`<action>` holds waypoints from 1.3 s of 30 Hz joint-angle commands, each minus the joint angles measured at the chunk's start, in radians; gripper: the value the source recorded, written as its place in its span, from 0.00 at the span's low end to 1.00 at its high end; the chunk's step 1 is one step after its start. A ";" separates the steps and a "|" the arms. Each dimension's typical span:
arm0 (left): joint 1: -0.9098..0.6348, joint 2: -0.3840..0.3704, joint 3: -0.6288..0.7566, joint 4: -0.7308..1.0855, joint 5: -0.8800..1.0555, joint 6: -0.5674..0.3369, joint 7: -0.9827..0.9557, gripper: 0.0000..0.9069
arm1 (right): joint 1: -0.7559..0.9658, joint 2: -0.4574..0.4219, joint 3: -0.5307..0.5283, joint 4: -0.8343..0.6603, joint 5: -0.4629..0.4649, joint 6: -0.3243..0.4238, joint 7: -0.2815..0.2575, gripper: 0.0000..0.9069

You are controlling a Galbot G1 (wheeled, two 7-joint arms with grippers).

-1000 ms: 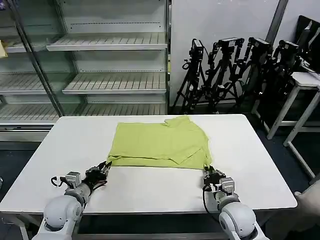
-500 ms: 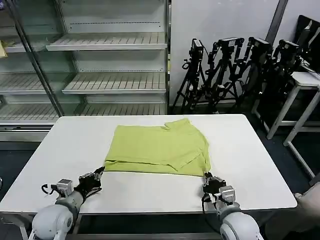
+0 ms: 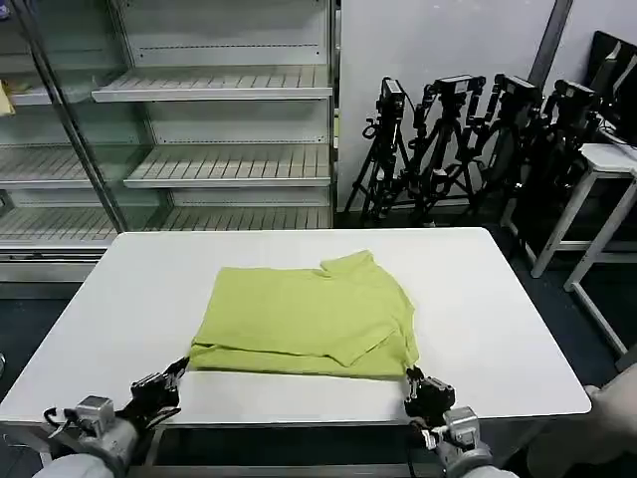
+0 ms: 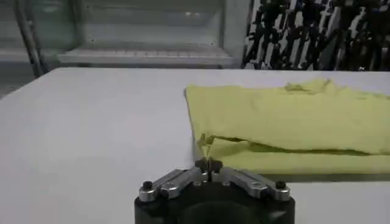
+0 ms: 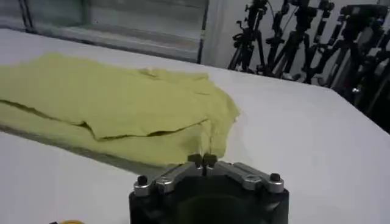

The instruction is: Fold and organize the clothes.

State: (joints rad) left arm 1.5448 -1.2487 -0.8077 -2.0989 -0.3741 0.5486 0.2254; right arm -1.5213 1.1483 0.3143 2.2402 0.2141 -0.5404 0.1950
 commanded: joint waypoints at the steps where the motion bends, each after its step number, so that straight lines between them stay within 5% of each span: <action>1: 0.110 -0.012 -0.061 -0.050 0.004 -0.021 0.020 0.02 | -0.056 -0.007 -0.001 0.034 -0.005 0.006 0.000 0.00; 4: 0.120 -0.015 -0.072 -0.054 0.018 -0.028 0.028 0.02 | -0.075 -0.001 -0.004 0.052 -0.008 0.007 0.004 0.00; 5: 0.118 -0.017 -0.072 -0.054 0.024 -0.033 0.027 0.12 | -0.080 0.001 -0.004 0.057 -0.008 0.006 0.007 0.00; 6: 0.116 -0.018 -0.073 -0.054 0.026 -0.037 0.026 0.38 | -0.087 0.003 -0.003 0.062 -0.009 0.004 0.007 0.00; 7: 0.117 -0.019 -0.073 -0.058 0.027 -0.037 0.023 1.00 | -0.095 0.004 -0.001 0.067 -0.015 0.004 0.006 0.50; 8: 0.117 -0.018 -0.074 -0.061 0.028 -0.036 0.022 1.00 | -0.101 0.002 0.001 0.074 -0.019 0.007 0.007 1.00; 13: 0.108 0.002 -0.100 -0.090 0.013 -0.044 0.020 1.00 | -0.105 -0.019 0.036 0.119 0.003 0.007 0.002 1.00; 17: 0.051 0.028 -0.120 -0.097 -0.161 -0.155 -0.007 1.00 | -0.055 -0.028 0.074 0.113 0.061 0.002 -0.011 1.00; 24: -0.043 0.021 -0.047 -0.108 -0.184 -0.148 -0.019 1.00 | 0.096 0.027 0.053 0.069 0.066 0.000 0.019 1.00; 27: -0.118 0.007 -0.004 -0.066 -0.052 -0.130 -0.012 1.00 | 0.263 0.053 0.026 -0.044 0.072 -0.017 0.021 1.00; 39: -0.142 0.066 0.037 0.077 -0.041 -0.167 -0.013 1.00 | 0.600 0.226 -0.043 -0.441 0.033 -0.034 0.046 1.00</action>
State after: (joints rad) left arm 1.4904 -1.2133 -0.8345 -2.1443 -0.4380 0.4160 0.2142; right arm -1.1802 1.2770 0.3048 2.0472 0.2560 -0.5615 0.2246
